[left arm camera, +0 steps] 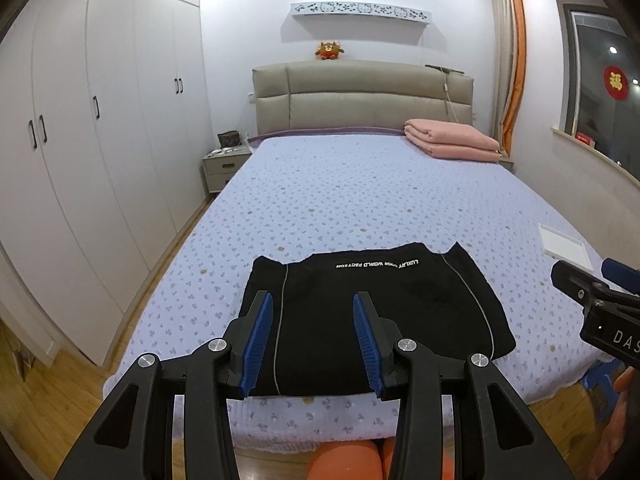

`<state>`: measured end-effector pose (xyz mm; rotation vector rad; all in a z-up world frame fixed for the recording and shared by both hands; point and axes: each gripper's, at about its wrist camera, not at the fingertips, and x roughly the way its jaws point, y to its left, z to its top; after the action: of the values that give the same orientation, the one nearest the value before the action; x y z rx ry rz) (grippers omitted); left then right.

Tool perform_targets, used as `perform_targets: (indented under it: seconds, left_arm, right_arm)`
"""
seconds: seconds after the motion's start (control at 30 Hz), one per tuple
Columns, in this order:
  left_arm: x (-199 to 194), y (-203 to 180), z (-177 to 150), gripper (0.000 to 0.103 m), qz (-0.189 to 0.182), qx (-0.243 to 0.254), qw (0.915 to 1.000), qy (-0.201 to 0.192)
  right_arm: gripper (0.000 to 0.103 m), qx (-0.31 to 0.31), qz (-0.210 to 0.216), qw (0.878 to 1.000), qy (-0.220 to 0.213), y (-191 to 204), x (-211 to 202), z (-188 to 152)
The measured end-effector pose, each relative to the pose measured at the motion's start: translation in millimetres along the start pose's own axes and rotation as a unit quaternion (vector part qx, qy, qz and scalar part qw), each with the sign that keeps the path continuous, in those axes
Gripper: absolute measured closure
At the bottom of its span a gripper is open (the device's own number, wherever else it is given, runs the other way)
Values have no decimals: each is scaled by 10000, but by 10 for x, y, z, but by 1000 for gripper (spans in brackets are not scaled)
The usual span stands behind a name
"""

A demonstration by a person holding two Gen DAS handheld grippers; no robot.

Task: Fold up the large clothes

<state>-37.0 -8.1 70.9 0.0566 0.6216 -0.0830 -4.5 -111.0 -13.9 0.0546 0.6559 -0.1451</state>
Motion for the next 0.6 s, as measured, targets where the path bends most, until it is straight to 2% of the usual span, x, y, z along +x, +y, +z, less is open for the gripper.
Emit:
perform_targets:
  seconds: [0.6]
  left_arm:
    - [45, 2, -21, 60, 4, -13, 10000, 89]
  right_arm:
    - [9, -1, 26, 10000, 60, 13, 18, 10]
